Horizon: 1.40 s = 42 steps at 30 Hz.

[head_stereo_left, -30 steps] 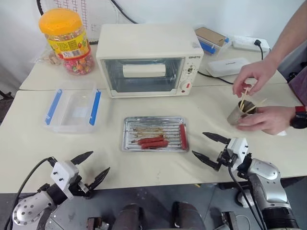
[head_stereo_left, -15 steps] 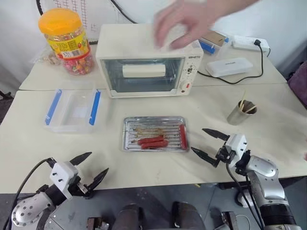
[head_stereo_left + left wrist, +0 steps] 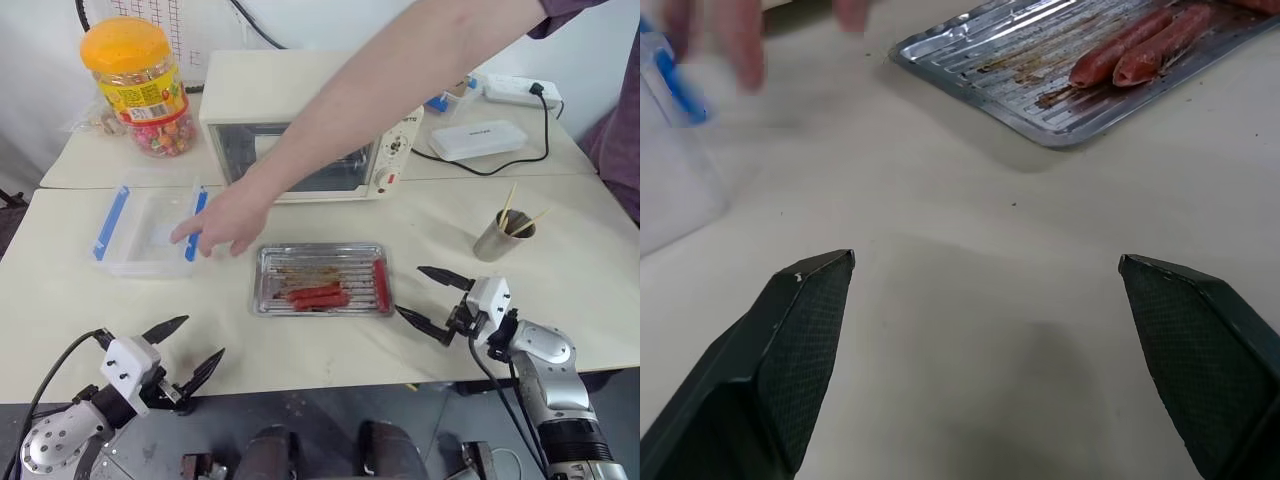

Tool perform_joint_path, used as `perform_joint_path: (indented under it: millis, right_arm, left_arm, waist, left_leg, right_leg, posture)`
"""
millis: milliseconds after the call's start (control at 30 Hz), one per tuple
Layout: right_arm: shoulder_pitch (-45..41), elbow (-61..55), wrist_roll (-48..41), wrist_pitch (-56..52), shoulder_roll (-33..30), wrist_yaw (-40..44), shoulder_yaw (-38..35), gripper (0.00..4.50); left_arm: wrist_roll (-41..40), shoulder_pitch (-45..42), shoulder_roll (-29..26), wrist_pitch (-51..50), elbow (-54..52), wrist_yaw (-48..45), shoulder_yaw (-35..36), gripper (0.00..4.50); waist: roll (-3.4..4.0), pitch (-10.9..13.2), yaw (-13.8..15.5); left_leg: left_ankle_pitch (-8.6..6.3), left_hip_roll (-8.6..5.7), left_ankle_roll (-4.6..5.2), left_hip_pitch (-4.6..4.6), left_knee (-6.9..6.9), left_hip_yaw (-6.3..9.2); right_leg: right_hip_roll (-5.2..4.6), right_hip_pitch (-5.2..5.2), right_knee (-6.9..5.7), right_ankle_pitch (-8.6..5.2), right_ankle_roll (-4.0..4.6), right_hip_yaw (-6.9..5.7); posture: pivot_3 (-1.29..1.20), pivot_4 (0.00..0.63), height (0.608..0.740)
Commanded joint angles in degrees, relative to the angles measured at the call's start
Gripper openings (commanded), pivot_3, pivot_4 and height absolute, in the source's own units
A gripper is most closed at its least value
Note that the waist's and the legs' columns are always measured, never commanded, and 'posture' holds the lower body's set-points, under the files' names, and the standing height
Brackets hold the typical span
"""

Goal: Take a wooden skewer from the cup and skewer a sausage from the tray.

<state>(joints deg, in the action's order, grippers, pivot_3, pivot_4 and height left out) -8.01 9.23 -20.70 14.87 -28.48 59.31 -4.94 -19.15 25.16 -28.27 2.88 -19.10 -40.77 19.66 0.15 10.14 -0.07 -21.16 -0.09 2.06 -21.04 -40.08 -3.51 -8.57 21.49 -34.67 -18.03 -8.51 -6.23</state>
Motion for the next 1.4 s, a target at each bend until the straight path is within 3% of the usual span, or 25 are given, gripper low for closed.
perform_joint_path:
  millis: [33, 1400]
  right_arm:
    - [-0.32, -0.63, -0.21, 0.67, -0.02, -0.36, -0.40, 4.50]
    - [1.17, -0.47, -0.60, 2.39, 0.93, -1.96, -1.28, 4.50]
  left_arm:
    - [0.10, -0.34, -0.41, 0.47, -1.03, 0.36, 0.11, 4.49]
    - [-0.19, 0.57, 0.16, 0.83, -3.07, 0.77, 0.40, 4.49]
  waist:
    - [0.00, 0.00, 0.01]
    - [0.00, 0.00, 0.01]
  left_leg:
    - [0.00, 0.00, 0.00, 0.00, 0.00, 0.00]
    - [0.00, 0.00, 0.00, -0.01, 0.00, 0.00]
  right_leg:
    - [0.00, 0.00, 0.00, 0.00, 0.00, 0.00]
    - [0.00, 0.00, 0.00, 0.00, 0.00, 0.00]
  posture:
    - [0.00, 0.150, 0.740]
    - [0.00, 0.150, 0.740]
